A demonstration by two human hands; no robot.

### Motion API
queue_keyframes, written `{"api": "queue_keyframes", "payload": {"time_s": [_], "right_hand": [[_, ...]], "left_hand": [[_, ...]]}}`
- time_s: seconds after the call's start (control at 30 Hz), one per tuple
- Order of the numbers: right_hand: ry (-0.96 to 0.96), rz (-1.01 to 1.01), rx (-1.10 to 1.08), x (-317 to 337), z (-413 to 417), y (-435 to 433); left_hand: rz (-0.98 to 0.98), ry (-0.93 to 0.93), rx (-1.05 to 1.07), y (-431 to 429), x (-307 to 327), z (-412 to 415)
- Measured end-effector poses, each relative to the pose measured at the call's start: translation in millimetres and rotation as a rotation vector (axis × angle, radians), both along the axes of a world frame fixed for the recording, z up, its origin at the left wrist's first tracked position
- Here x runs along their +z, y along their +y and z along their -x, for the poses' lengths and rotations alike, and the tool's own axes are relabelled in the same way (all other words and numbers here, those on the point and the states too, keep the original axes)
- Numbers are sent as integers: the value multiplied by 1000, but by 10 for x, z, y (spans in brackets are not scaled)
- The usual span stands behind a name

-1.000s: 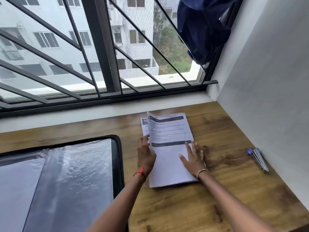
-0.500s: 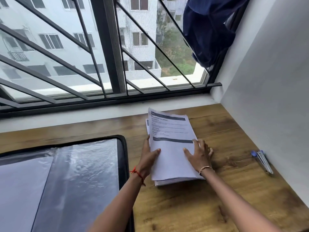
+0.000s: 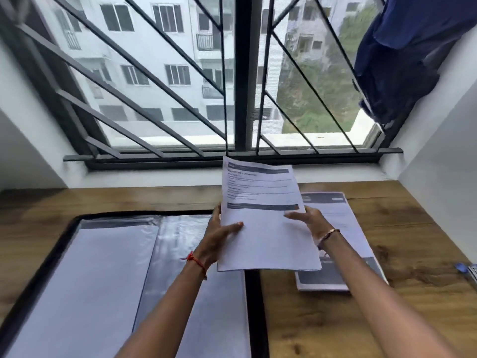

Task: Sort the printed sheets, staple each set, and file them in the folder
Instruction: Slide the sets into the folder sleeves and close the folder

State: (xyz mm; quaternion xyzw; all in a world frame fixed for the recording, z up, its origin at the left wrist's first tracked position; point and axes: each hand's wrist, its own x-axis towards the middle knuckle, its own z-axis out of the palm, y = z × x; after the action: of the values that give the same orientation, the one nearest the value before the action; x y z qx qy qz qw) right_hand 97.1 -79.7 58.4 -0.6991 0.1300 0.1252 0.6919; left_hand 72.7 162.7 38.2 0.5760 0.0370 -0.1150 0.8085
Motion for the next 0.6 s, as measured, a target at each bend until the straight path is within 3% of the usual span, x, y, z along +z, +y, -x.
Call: {"api": "queue_keyframes", "payload": {"time_s": [0.2, 0.47, 0.6], "right_hand": [[-13, 40, 36, -9, -28, 698], [-69, 44, -44, 10, -51, 947], [-78, 30, -134, -43, -147, 924]], "left_hand": [[-65, -13, 40, 693, 5, 48], [-305, 183, 145, 1346, -211, -137], [-607, 108, 252, 1594, -392, -255]]}}
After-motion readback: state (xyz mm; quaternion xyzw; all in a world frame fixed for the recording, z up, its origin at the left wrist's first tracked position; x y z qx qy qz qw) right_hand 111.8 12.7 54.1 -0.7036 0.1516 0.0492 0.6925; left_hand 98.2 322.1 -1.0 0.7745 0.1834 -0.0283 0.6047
